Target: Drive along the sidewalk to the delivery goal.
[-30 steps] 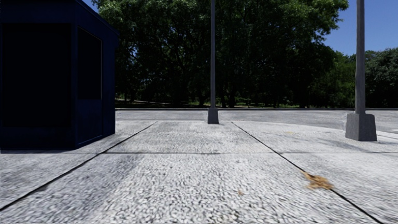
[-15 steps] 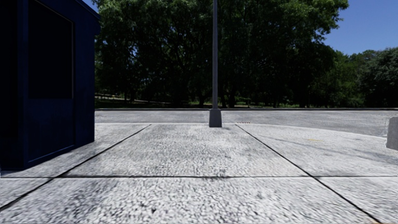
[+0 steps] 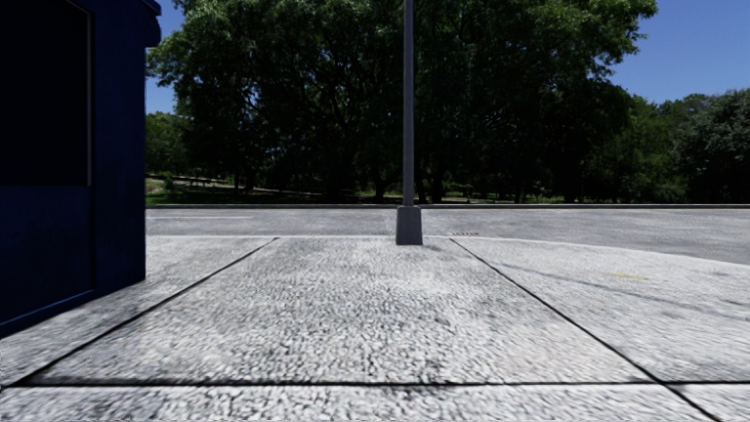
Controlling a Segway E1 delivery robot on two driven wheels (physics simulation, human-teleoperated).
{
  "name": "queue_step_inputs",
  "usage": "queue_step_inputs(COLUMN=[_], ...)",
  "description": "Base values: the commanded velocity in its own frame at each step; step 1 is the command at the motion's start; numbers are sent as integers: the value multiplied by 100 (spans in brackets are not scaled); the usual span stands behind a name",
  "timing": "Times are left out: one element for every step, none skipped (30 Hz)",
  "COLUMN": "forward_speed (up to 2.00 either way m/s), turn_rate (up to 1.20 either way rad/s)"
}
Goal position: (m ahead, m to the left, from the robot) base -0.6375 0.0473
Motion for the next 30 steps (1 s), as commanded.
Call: queue_step_inputs(forward_speed=[0,0,0,0,0,0,0,0,0,0,0,0,0,0,0,0,0,0,0,0,0,0,0,0,0,0,0,0,0,0], turn_rate=[0,0,0,0,0,0,0,0,0,0,0,0,0,0,0,0,0,0,0,0,0,0,0,0,0,0,0,0,0,0])
